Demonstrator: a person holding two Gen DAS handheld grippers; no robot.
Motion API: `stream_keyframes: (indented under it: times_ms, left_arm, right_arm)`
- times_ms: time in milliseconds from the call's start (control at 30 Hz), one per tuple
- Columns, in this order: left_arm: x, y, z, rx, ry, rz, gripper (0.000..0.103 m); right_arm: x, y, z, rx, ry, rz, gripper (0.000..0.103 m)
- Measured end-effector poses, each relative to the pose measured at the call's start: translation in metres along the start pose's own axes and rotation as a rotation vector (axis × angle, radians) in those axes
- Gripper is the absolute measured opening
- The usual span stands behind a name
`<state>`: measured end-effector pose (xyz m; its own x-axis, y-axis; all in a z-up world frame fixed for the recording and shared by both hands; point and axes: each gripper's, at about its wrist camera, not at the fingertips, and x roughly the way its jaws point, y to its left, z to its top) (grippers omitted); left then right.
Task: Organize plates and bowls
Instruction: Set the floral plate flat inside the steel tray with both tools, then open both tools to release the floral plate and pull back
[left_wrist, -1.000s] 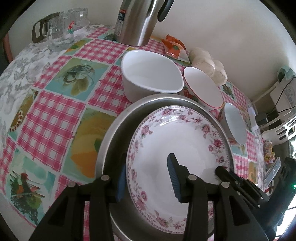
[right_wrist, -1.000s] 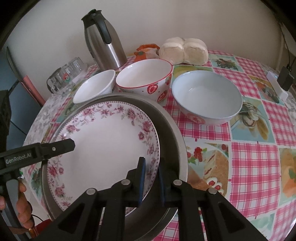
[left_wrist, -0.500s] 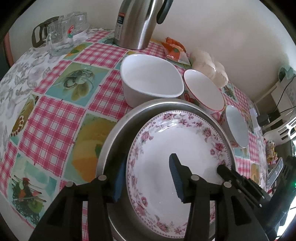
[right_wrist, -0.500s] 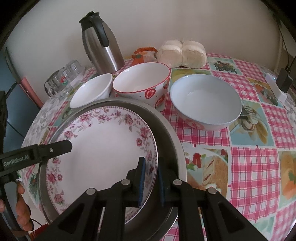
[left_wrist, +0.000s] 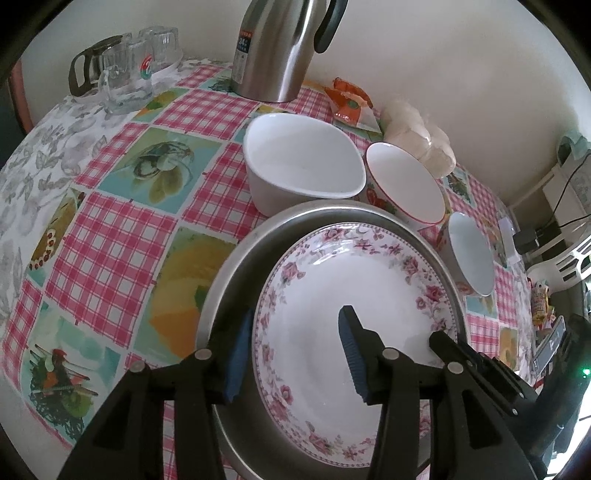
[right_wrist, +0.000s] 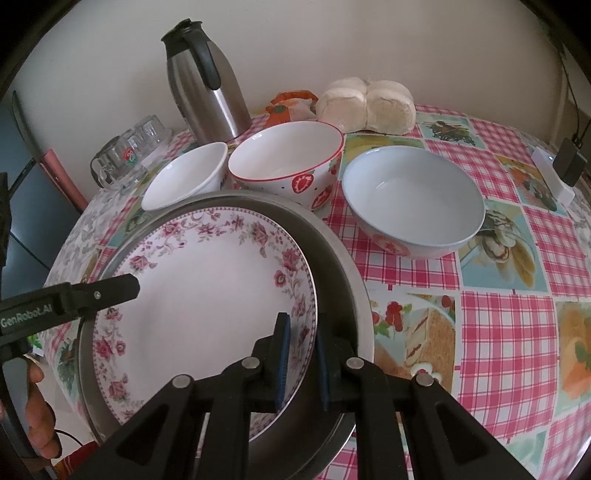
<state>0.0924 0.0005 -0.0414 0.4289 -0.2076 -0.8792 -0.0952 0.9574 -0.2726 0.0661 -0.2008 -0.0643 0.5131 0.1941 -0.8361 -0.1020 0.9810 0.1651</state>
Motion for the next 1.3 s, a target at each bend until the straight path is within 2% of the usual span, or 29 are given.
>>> stream_keyframes:
  times_ms: [233,600,967,1000,1067,1133,1300]
  left_arm:
    - [0.004,0.003,0.000,-0.018,0.013,-0.005,0.049]
    - [-0.007,-0.005,0.000,0.011,-0.009,0.017,0.050]
    - [-0.027,-0.021,-0.004,0.080,-0.071,0.033,0.051]
    - [-0.028,-0.022,-0.005,0.085,-0.075,0.029,0.051]
    - [-0.031,-0.025,-0.004,0.095,-0.085,0.020,0.052]
    - [-0.033,-0.025,-0.004,0.093,-0.092,0.014,0.053]
    - [-0.039,-0.019,-0.002,0.067,-0.124,-0.009,0.054]
  right_arm:
    - [0.001,-0.001,0.001,0.002,-0.010,0.002,0.016]
    - [-0.003,-0.001,0.003,-0.007,-0.006,-0.002,0.016]
    - [-0.029,0.010,0.006,-0.041,-0.057,0.005,0.020]
    - [-0.032,0.011,0.007,-0.044,-0.062,0.002,0.022]
    - [-0.037,0.013,0.009,-0.046,-0.072,0.003,0.033]
    - [-0.042,0.015,0.011,-0.052,-0.085,-0.003,0.055]
    - [-0.047,0.012,0.016,-0.043,-0.096,-0.030,0.064]
